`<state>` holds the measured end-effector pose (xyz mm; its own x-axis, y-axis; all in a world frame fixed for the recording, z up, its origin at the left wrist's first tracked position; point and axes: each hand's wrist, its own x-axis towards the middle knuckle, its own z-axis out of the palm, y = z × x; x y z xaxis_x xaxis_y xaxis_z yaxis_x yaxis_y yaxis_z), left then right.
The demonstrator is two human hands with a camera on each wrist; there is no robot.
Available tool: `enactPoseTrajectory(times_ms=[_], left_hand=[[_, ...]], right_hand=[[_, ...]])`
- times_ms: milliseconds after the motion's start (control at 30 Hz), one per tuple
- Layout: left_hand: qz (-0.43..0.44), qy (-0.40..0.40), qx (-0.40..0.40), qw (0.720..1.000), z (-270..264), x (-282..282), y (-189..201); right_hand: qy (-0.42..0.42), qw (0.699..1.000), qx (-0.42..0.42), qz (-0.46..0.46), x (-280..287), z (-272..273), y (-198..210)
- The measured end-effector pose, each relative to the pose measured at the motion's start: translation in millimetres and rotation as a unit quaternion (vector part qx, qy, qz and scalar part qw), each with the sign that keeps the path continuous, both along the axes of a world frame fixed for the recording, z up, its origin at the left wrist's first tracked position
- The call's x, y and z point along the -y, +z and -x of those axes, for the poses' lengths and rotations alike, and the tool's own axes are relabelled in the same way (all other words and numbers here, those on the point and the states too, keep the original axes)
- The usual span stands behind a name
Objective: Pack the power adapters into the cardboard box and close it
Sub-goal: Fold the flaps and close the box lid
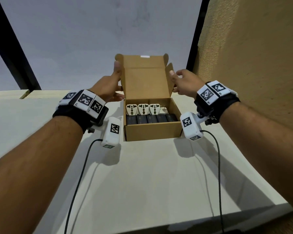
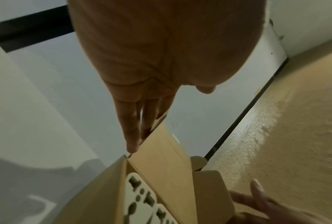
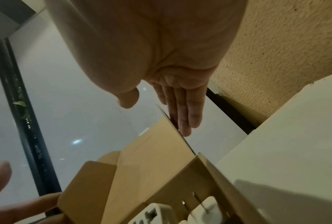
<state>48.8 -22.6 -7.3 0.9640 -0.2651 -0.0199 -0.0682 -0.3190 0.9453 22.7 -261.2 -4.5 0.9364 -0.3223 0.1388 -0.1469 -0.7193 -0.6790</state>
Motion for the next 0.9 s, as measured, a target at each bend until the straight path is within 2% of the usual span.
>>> enactPoseTrajectory(times_ms=[267, 367, 500, 667, 800, 900], left_hand=[[0.062, 0.068, -0.006, 0.996, 17.5, -7.1, -3.5], [0.089, 0.050, -0.013, 0.995, 24.0, -8.1, -7.9], [0.079, 0.019, -0.017, 0.997, 29.5, -8.0, -16.0], [0.071, -0.024, 0.026, 0.997, 36.6, -8.9, -13.4], [0.055, -0.035, 0.032, 0.997, 37.0, -12.9, -18.4], [0.032, -0.045, 0.052, 0.997, 34.8, -20.6, -27.2]], right_hand=[[0.061, 0.997, -0.033, -0.038, -1.5, 47.4, 9.7], [0.055, 0.995, -0.013, -0.077, -0.1, 54.8, 6.4], [0.051, 0.986, 0.002, -0.157, -0.6, 60.0, 4.5], [0.110, 0.989, 0.023, -0.097, -1.4, 65.7, -4.5], [0.120, 0.992, 0.033, -0.037, 5.8, 70.7, -8.0], [0.148, 0.989, 0.005, 0.029, 13.5, 75.8, -14.2]])
